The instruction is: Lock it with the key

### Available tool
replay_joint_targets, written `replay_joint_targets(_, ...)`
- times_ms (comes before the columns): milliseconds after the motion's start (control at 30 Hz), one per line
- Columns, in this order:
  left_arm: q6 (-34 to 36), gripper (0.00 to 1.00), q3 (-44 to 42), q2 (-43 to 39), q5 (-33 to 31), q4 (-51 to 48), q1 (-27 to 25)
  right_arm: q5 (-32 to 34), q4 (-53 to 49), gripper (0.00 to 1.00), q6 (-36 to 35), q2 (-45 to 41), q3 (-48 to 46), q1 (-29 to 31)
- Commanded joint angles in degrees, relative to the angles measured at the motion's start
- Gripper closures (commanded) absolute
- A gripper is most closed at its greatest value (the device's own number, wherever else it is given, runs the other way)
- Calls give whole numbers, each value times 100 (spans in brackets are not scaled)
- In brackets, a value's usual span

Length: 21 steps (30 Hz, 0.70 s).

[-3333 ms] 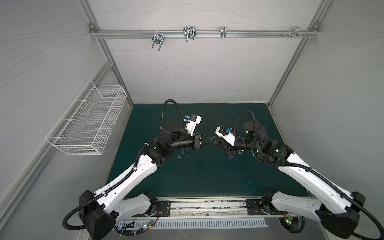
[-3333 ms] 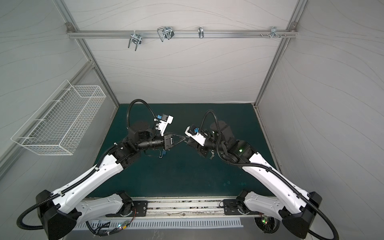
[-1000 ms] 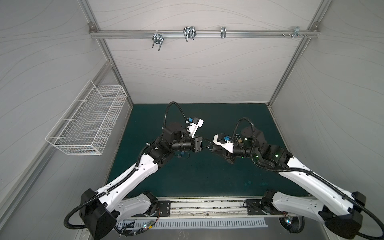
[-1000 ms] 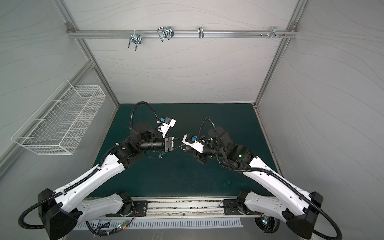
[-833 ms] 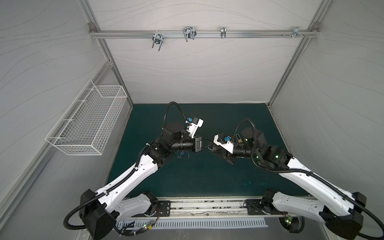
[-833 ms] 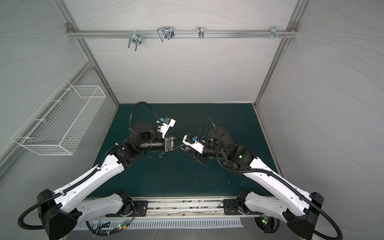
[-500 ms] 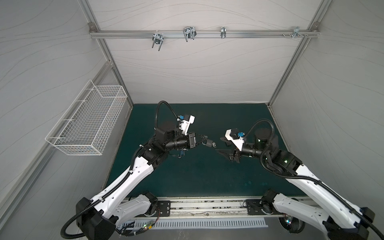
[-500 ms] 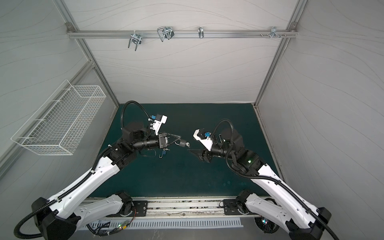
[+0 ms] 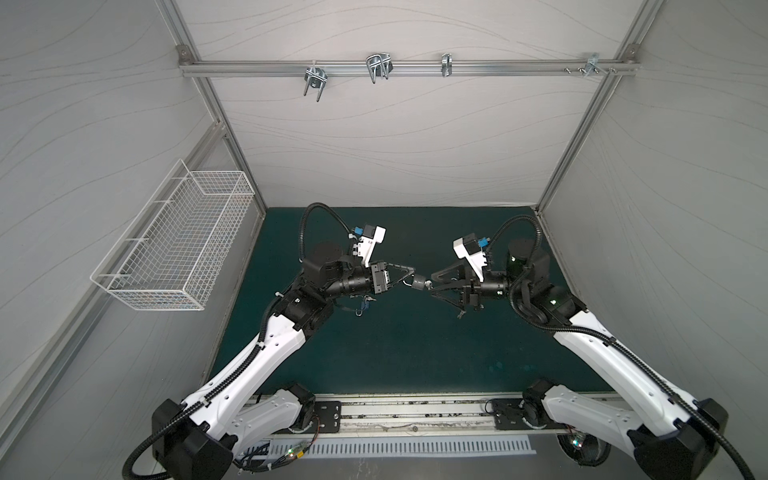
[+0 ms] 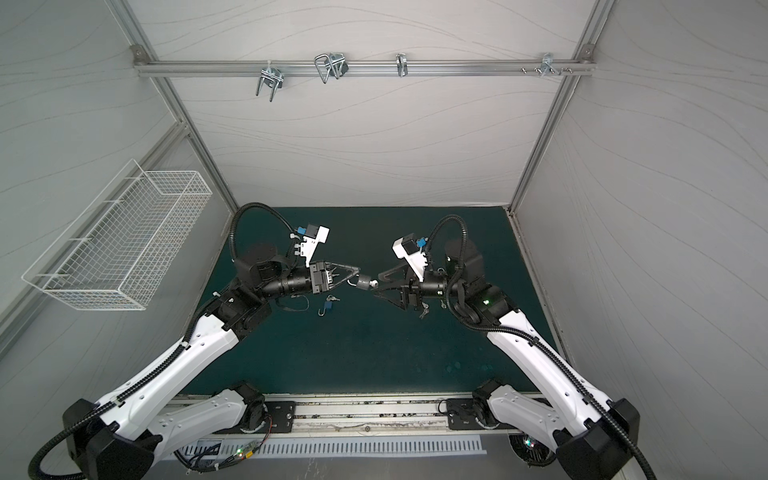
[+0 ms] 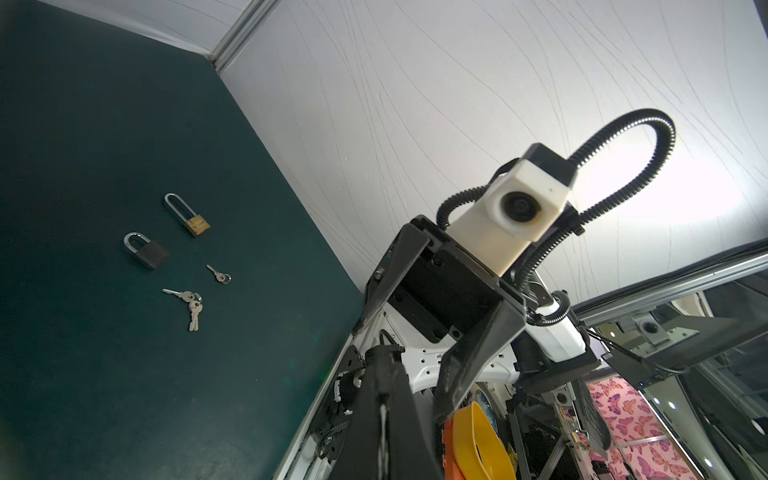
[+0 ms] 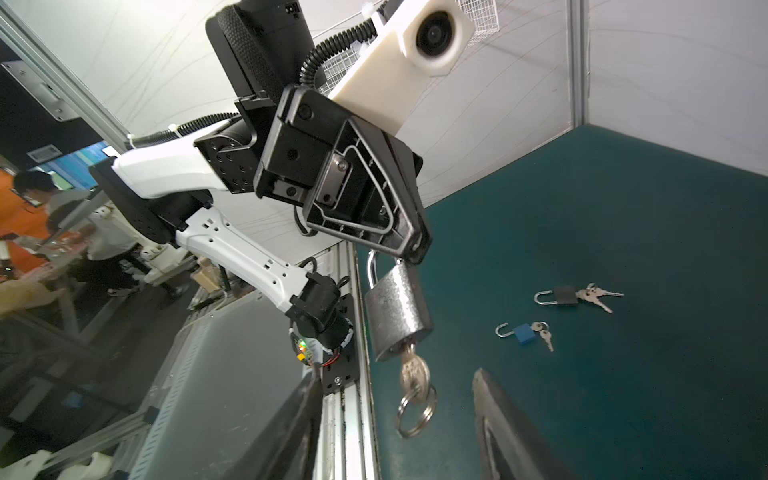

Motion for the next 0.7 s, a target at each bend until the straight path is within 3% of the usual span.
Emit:
replay_joint_targets(0,-59,100,151,-139,289,487,19,-460,156,45,299,113,221,-31)
replay_joint_targets(267,7,100,170,-156,242,425,16,-836,165,70,505,262,319,-33)
replay_joint_targets(667,85,100,181,-208,157,344,22,-944,60,88,693,274,272,-131)
